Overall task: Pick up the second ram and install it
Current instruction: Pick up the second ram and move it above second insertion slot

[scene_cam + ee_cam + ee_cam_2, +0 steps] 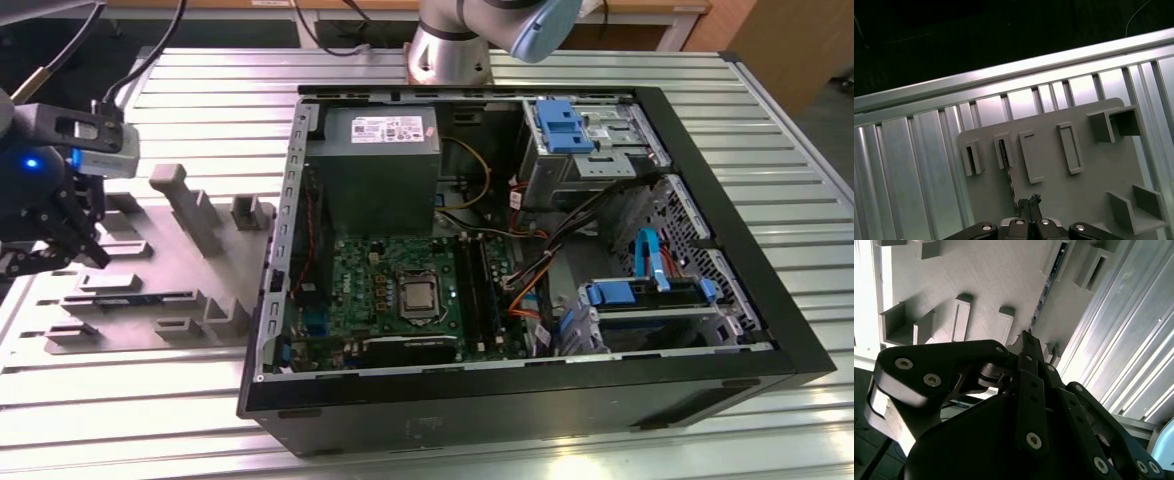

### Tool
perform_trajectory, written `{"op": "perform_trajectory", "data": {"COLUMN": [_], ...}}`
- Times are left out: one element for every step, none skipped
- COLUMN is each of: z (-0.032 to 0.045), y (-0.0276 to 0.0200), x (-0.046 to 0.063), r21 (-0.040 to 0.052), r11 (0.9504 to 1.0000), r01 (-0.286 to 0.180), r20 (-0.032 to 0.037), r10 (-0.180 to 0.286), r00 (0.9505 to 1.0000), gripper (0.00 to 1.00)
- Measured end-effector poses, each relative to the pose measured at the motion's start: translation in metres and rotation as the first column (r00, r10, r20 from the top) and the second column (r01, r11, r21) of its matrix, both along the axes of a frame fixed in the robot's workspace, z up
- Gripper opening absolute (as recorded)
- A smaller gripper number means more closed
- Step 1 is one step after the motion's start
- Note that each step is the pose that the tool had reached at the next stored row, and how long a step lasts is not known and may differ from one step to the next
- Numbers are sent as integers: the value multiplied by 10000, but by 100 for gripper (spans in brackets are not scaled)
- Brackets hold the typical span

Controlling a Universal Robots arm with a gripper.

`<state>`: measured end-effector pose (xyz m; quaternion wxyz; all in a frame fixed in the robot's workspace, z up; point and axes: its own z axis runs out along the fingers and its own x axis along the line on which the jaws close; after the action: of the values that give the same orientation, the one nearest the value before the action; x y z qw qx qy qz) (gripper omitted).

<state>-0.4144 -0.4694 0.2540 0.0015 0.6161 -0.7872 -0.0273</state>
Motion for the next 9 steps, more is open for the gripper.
{"op": "perform_trajectory", "data": {"z": [-8, -14, -20, -26, -31, -36, -42, -49, -59], "y": [0, -1, -2, -5, -8, -10, -13, -14, -15], "x": [0, -1, 1, 4, 7, 11, 17, 26, 38], "r21": [0, -1, -1, 0, 0, 0, -1, 0, 0], "r11": [10000, 10000, 10000, 10000, 10000, 10000, 10000, 10000, 10000], "r01": [0, 1, 0, -1, -1, -2, -4, -12, -32], "r20": [0, 0, 0, 1, 1, 0, -1, 0, 0], "r10": [0, -1, 0, 1, 1, 2, 4, 12, 32], "r00": [10000, 10000, 10000, 10000, 10000, 10000, 10000, 10000, 10000], "gripper": [11, 11, 11, 11, 11, 11, 11, 11, 11]}}
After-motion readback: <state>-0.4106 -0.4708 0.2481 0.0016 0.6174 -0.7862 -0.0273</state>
